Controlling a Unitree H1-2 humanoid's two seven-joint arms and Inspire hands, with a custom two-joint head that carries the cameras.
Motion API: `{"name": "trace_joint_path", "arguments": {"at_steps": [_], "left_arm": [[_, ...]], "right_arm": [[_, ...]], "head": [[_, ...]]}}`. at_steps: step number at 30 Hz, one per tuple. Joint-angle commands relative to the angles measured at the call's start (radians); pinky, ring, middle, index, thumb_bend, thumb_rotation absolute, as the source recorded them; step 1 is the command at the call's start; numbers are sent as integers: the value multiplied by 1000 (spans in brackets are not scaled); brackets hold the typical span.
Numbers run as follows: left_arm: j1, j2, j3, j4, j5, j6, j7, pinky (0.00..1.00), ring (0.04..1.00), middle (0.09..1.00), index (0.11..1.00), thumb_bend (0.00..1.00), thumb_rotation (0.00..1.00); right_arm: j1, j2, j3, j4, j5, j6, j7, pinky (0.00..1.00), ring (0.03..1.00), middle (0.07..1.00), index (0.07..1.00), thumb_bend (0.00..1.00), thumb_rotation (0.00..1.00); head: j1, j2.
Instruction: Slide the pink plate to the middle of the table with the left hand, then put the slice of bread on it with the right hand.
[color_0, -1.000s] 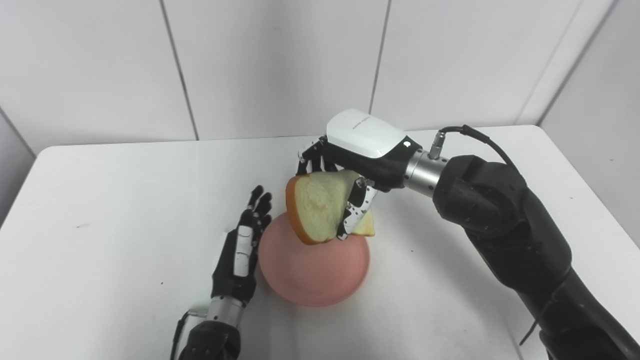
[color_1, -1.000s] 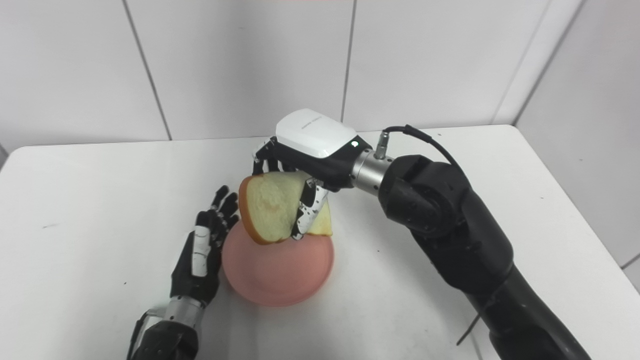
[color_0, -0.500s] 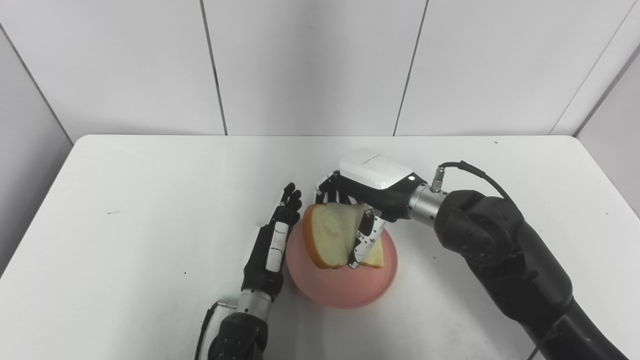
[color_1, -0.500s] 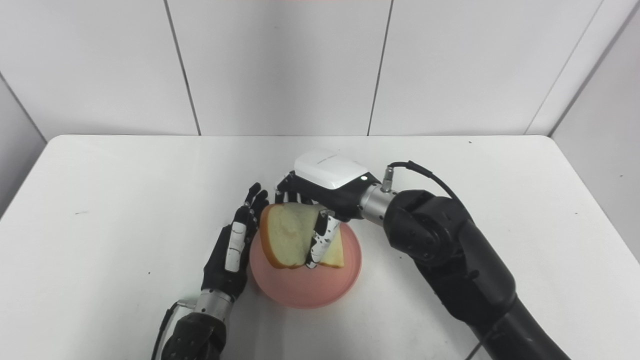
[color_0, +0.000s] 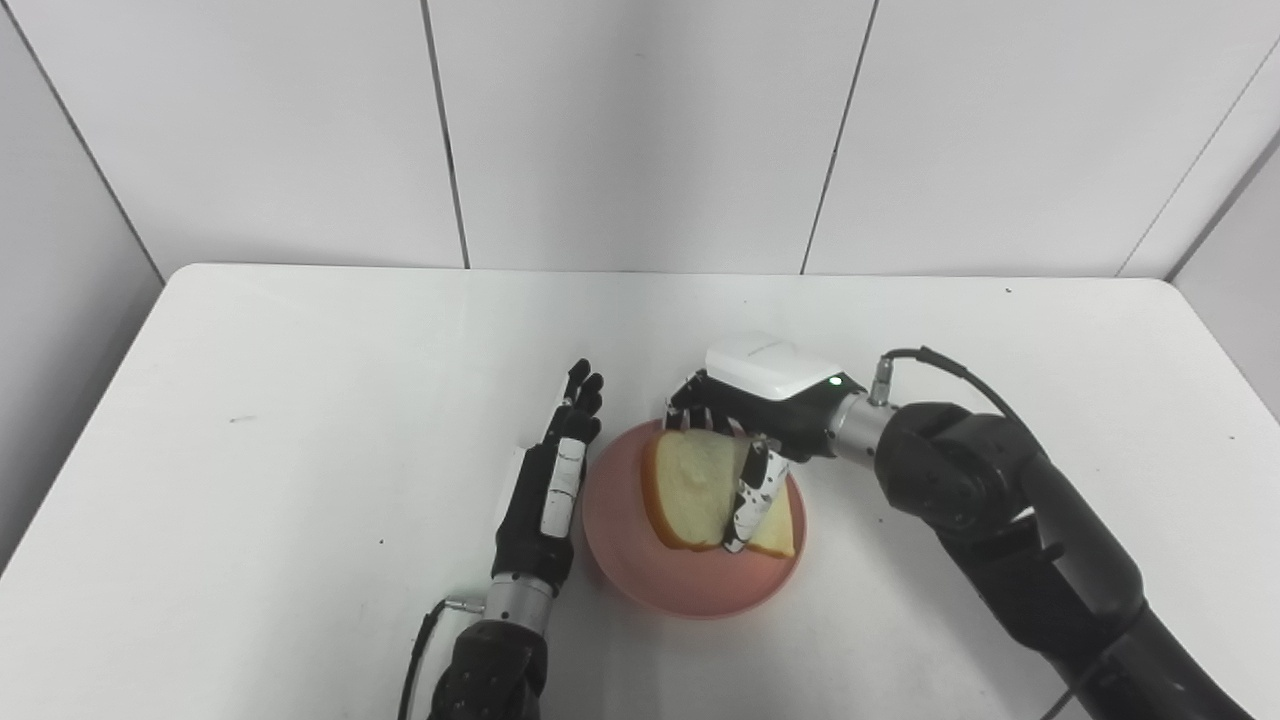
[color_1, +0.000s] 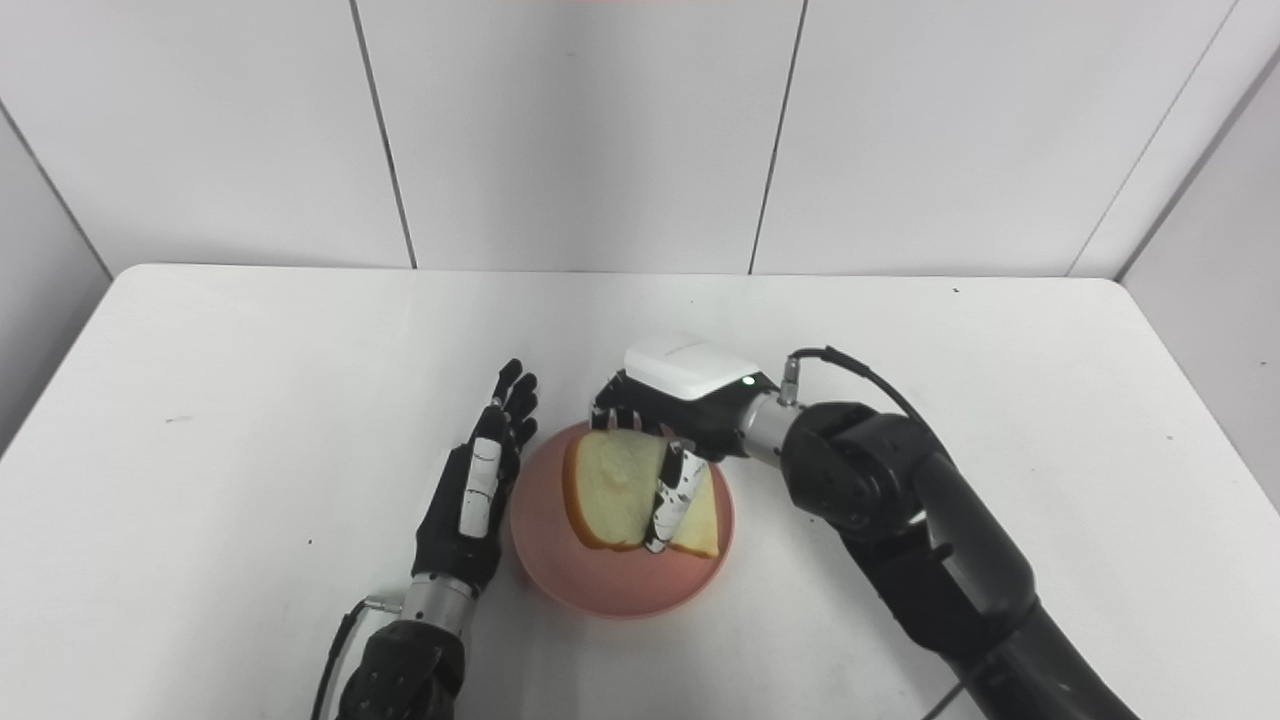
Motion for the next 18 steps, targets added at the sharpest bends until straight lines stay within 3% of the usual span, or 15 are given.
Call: {"name": "trace_joint_path", "arguments": {"at_steps": [1, 8, 13, 14, 15, 16, 18], "left_arm": [[-5, -29, -9, 7, -2, -23, -3, 1000, 1000, 985, 972, 806, 1000], [-1, -28, -12, -5, -4, -20, -4, 1000, 1000, 986, 973, 801, 1000], [-3, -28, -10, -5, -2, -25, 2, 1000, 994, 980, 970, 796, 1000], [-2, -28, -10, -6, -2, -24, 2, 1000, 992, 980, 971, 798, 1000], [-2, -28, -10, -8, -2, -23, 1, 1000, 991, 982, 972, 798, 1000], [-1, -27, -11, -9, -2, -23, -1, 1000, 991, 982, 972, 798, 1000], [-1, -27, -10, -7, -24, -23, -16, 1000, 996, 990, 978, 807, 1000]], "right_arm": [[-18, -1, -7, 5, 2, -61, -59, 323, 396, 451, 510, 528, 0], [2, 2, 10, 45, -23, -101, -107, 346, 428, 450, 524, 524, 0], [24, 16, 20, 60, -63, -125, -179, 467, 555, 471, 525, 522, 6], [27, 18, 20, 62, -66, -130, -190, 521, 605, 596, 509, 518, 88], [30, 20, 20, 64, -70, -135, -199, 559, 640, 663, 502, 515, 127], [31, 21, 23, 68, -76, -142, -209, 564, 644, 671, 501, 515, 131], [33, 18, 31, 80, -91, -161, -228, 615, 707, 747, 726, 635, 237]], "head": [[-1, 1], [-3, 8], [-8, 7], [-8, 7], [-8, 7], [-8, 7], [-10, 7]]}}
